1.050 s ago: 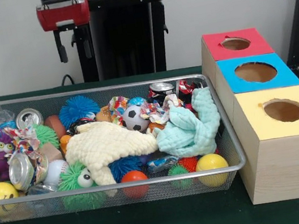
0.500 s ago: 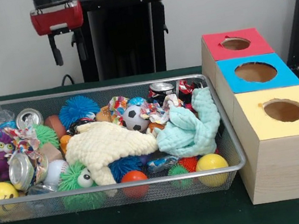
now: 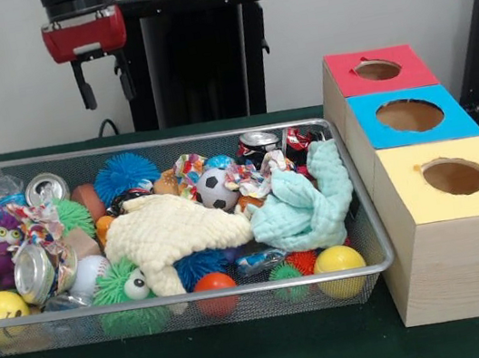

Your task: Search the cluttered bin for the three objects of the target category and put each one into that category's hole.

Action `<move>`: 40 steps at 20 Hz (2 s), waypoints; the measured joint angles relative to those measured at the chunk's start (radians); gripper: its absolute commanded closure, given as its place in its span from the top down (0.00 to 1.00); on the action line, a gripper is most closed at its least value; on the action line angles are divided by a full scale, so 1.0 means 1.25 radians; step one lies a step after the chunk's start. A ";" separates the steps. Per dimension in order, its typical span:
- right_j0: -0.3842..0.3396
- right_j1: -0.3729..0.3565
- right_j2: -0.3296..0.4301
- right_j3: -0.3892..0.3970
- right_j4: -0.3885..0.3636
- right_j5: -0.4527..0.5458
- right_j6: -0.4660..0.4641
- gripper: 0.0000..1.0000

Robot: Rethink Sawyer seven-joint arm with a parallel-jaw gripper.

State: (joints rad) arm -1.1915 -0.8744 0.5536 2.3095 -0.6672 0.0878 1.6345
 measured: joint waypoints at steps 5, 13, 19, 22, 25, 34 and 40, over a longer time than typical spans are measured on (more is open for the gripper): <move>-0.033 0.020 0.026 -0.006 -0.018 0.015 0.000 1.00; -0.081 0.054 0.066 -0.028 -0.038 0.046 0.000 1.00; -0.109 0.079 0.093 -0.050 -0.043 0.068 0.000 1.00; -0.114 0.090 0.099 -0.056 -0.053 0.073 0.000 1.00; -0.116 0.099 0.105 -0.060 -0.064 0.074 0.000 1.00; -0.116 0.134 0.109 -0.085 -0.110 0.074 0.000 1.00; -0.107 0.158 0.109 -0.101 -0.139 0.074 0.000 1.00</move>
State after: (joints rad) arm -1.3255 -0.6765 0.6904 2.1833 -0.8409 0.1799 1.6345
